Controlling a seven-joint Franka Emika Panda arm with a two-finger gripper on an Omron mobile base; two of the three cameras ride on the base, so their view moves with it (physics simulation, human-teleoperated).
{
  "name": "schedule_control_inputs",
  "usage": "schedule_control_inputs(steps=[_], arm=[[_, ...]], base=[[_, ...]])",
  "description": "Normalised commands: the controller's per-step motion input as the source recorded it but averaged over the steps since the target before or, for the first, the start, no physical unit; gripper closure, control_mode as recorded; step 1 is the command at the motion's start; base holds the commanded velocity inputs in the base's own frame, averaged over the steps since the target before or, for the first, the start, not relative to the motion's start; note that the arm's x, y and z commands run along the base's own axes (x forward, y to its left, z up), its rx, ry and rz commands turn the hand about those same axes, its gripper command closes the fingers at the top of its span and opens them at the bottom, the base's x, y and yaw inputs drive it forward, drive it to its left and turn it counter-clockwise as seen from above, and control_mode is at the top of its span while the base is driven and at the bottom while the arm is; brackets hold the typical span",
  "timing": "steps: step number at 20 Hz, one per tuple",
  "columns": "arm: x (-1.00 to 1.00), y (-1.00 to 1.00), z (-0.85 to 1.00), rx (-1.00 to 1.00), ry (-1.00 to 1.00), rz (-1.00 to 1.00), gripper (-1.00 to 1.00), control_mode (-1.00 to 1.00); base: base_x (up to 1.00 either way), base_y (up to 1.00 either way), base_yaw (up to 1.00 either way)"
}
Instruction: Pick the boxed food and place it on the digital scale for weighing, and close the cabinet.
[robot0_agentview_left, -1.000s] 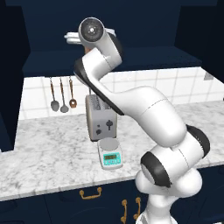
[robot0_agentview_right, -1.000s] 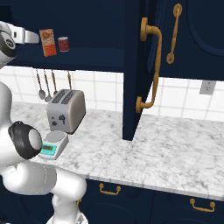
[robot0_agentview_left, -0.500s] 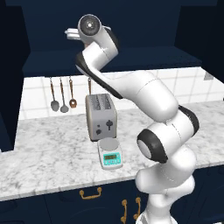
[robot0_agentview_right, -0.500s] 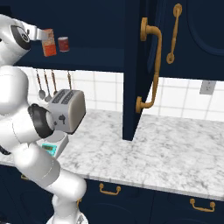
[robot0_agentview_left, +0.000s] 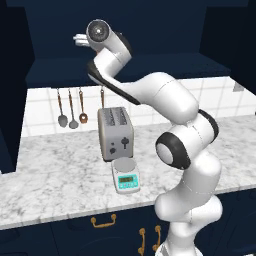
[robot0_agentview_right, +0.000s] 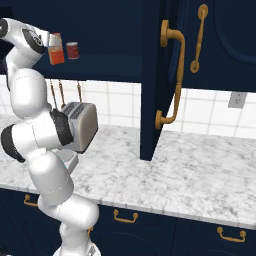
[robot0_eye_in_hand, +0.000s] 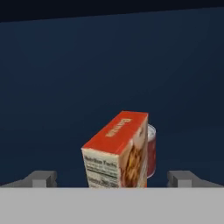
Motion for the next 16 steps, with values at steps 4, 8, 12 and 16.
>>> schedule_control_inputs(steps=[4,8,12,16], arm=[[0.47,0.0,-0.25,0.0,0.0,0.0,1.0,-1.0],[0.16,-0.02,-0.09,0.0,-0.02,0.0,1.0,-1.0],[-0.48,-0.08,0.0,0.02,-0.18,0.0,1.0,-1.0],[-0.98,-0.25,0.0,0.06,-0.27,-0.04,1.0,-1.0]], base=[[0.0,0.0,0.0],[0.0,0.0,0.0],[0.0,0.0,0.0],[0.0,0.0,0.0]])
